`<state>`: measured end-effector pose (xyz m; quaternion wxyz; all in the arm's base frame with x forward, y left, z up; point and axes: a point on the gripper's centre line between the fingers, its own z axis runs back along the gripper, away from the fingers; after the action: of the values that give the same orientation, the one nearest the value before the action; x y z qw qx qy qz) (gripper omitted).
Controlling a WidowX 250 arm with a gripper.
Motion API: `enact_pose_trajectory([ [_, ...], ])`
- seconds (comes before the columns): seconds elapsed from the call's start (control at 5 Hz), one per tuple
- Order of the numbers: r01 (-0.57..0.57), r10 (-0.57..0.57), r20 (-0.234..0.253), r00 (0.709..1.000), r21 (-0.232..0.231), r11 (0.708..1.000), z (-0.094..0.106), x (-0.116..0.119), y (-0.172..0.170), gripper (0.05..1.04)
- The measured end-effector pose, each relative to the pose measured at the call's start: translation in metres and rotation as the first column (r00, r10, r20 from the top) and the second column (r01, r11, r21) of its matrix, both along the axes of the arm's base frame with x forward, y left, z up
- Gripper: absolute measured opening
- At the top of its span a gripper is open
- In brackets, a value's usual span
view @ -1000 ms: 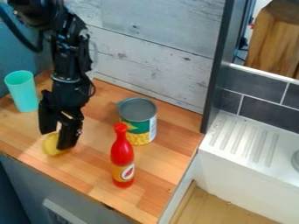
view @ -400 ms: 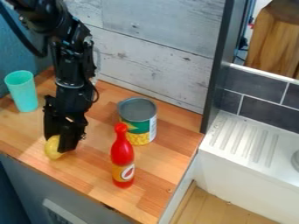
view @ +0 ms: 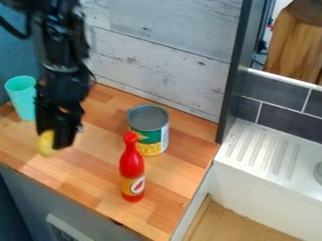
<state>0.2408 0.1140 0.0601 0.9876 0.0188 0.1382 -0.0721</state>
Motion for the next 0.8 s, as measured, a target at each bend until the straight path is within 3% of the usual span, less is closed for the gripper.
enact_pose_trajectory([
  [0.2,-0.077,0.077,-0.007,0.997,0.004,0.997,0.013,-0.013,0.029,0.662],
  [0.4,-0.131,0.132,-0.022,0.991,0.033,0.991,0.012,-0.016,0.059,0.662],
  [0.8,-0.086,0.108,-0.122,0.987,0.173,0.981,-0.008,-0.018,0.094,0.662],
])
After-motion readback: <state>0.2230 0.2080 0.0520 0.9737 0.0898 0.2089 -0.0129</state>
